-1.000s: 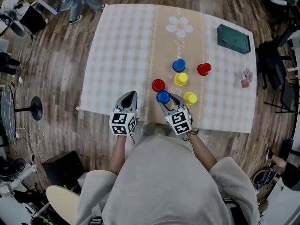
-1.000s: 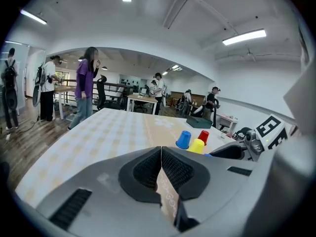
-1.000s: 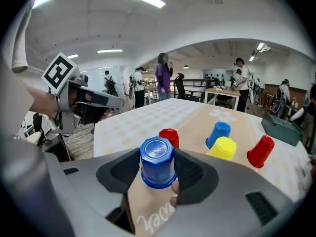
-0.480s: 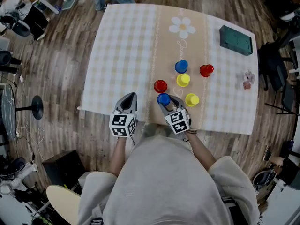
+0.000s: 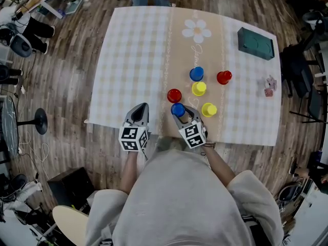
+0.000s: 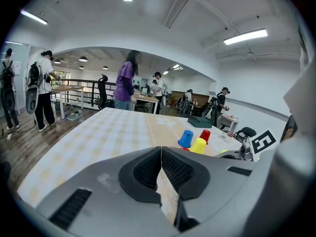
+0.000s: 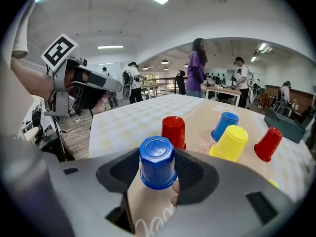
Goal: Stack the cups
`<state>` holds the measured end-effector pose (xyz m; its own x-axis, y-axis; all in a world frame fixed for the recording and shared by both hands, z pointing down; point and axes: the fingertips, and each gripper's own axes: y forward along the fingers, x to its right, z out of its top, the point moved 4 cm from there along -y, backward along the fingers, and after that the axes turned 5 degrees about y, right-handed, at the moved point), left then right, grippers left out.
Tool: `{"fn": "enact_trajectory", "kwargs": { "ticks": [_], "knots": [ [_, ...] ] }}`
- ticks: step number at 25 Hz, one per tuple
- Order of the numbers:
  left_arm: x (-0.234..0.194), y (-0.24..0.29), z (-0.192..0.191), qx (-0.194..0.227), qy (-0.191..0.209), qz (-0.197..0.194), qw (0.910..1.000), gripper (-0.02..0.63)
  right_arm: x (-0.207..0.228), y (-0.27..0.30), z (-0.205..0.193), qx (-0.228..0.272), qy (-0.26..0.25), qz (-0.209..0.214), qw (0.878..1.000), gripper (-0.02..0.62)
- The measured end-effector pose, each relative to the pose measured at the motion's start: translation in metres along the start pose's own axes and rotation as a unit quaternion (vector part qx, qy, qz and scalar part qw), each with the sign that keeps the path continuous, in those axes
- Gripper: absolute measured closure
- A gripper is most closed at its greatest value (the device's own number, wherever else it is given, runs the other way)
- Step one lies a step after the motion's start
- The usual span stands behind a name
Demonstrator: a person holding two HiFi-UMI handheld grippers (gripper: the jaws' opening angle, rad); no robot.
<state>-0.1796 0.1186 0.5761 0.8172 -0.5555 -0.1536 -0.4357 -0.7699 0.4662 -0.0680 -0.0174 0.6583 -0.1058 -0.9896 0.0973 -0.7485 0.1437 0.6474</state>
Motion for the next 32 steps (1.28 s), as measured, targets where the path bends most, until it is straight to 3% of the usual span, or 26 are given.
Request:
{"fn": "enact_trajectory", "kwargs": {
  "ticks": [8, 18, 25, 32],
  "knots": [
    [0.005, 0.001, 0.0, 0.0, 0.003, -0.005, 1.0, 0.592, 0.001, -0.005, -0.002, 0.002, 0.013, 0.011, 1.0, 0.307],
    [0.016, 0.01, 0.003, -0.001, 0.009, -0.018, 0.9998, 0.592, 0.009, -0.052, 0.026, 0.05, 0.025, -0.004, 0.998, 0.307],
    [0.027, 0.017, 0.01, -0.001, 0.016, -0.03, 0.9994, 0.592, 0.038, -0.082, 0.034, 0.079, 0.044, -0.055, 0.994, 0.313],
    [0.037, 0.024, 0.012, -0.003, 0.026, -0.045, 0.9987, 0.592, 0.085, -0.102, 0.018, 0.076, 0.069, -0.124, 0.987, 0.314]
  ]
}}
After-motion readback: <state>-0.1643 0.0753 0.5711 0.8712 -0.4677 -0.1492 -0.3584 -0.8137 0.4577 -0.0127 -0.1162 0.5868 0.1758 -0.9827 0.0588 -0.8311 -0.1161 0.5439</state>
